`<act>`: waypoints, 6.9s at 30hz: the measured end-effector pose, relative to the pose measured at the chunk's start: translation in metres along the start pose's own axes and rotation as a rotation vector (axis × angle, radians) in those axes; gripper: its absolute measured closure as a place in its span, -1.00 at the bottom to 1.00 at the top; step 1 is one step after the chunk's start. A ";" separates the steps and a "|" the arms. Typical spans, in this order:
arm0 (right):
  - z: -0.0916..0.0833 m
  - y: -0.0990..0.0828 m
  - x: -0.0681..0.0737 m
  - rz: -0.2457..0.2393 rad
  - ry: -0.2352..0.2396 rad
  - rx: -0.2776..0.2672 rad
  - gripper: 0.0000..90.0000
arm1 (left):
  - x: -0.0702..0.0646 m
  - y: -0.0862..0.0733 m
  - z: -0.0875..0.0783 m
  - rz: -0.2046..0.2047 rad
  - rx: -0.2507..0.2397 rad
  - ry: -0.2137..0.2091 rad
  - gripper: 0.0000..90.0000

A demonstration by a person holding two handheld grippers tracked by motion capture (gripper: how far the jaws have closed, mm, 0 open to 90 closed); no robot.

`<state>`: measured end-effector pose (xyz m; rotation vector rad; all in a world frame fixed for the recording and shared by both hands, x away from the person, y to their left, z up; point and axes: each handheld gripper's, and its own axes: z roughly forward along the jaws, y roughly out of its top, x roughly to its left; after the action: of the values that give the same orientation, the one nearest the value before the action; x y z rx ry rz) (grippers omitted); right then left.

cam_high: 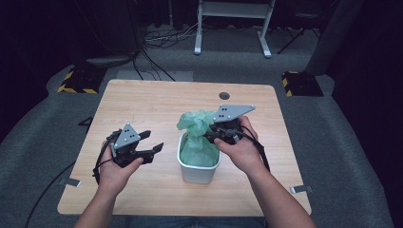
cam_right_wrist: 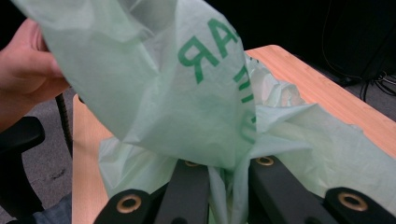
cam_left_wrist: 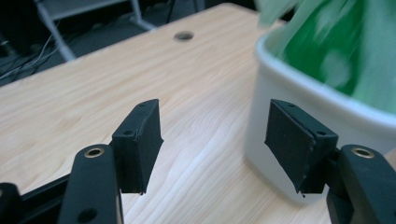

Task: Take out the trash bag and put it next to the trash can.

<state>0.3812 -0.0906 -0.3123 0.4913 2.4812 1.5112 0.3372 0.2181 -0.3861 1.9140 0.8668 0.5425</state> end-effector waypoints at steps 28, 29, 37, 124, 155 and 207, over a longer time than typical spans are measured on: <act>-0.038 0.047 -0.003 -0.042 -0.083 -0.051 0.99 | 0.030 -0.064 -0.003 -0.053 0.150 0.086 -0.30; -0.040 0.047 -0.003 -0.043 -0.087 -0.054 0.99 | 0.030 -0.065 -0.002 -0.057 0.149 0.086 -0.30; -0.061 0.051 -0.006 -0.036 -0.119 -0.086 0.99 | 0.036 -0.073 -0.001 -0.069 0.176 0.081 -0.31; -0.091 -0.084 -0.090 0.290 -0.457 0.105 -0.17 | 0.043 -0.091 0.006 -0.073 0.265 0.067 -0.33; -0.133 -0.184 -0.073 0.370 -0.533 0.175 -0.42 | 0.055 -0.105 -0.009 -0.093 0.267 0.110 -0.40; -0.110 -0.274 -0.048 0.387 -0.567 0.248 -0.67 | 0.065 -0.133 0.000 -0.070 0.318 0.076 -0.60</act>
<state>0.3400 -0.3157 -0.5055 1.3013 2.1901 0.9681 0.3343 0.3094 -0.5025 2.1493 1.1193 0.4578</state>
